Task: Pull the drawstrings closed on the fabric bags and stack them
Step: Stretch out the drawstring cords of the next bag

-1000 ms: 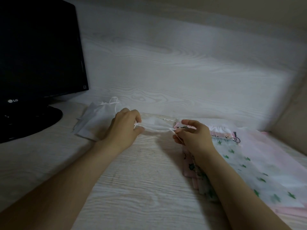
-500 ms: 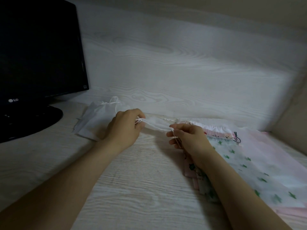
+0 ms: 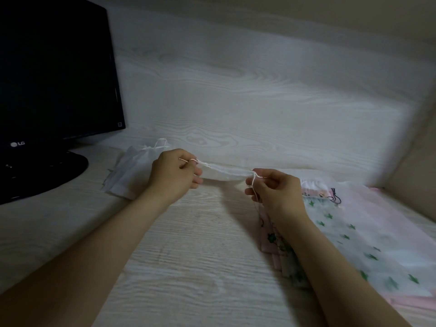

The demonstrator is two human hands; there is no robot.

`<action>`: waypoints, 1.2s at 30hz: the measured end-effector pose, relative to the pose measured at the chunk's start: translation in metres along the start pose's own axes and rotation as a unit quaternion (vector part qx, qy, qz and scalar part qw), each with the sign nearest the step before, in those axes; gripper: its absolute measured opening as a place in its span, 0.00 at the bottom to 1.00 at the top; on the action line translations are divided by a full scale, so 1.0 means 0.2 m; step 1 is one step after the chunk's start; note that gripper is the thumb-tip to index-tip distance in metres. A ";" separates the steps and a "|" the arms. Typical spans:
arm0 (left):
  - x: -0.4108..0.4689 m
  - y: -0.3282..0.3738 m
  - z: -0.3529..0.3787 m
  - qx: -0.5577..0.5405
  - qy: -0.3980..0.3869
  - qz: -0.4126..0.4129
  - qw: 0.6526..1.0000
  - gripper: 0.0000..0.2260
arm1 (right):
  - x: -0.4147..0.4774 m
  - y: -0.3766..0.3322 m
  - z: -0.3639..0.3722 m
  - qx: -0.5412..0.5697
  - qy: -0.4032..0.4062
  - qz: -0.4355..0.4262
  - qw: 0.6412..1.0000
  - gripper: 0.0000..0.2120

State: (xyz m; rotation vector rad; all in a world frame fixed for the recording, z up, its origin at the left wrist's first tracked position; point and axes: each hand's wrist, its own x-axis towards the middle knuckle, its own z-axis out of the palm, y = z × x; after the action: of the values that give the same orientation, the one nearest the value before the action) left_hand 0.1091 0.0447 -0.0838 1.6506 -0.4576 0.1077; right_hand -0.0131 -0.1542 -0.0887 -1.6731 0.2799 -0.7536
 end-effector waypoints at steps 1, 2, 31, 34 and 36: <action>0.00 0.01 0.00 -0.032 -0.010 -0.026 0.999 0.07 | 0.00 0.00 0.00 -0.003 -0.002 -0.005 1.000 0.07; 0.00 0.03 0.00 -0.066 -0.020 -0.050 0.996 0.09 | 0.00 0.00 0.00 -0.007 -0.004 -0.010 1.000 0.06; 0.06 -0.01 -0.02 -0.060 0.069 -0.053 0.994 0.19 | 0.00 -0.01 0.00 -0.035 -0.002 -0.013 0.999 0.07; 0.06 0.01 -0.03 -0.119 0.100 -0.066 0.986 0.20 | 0.00 -0.01 0.01 -0.019 0.003 -0.008 1.000 0.08; 0.05 0.02 -0.04 -0.140 0.094 -0.071 0.983 0.19 | 0.00 -0.02 0.01 -0.002 0.011 0.002 1.000 0.08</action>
State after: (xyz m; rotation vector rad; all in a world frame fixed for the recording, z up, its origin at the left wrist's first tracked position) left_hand 0.1191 0.0492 -0.0754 1.3754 -0.2005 0.0880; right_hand -0.0131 -0.1527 -0.0850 -1.6690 0.3010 -0.7693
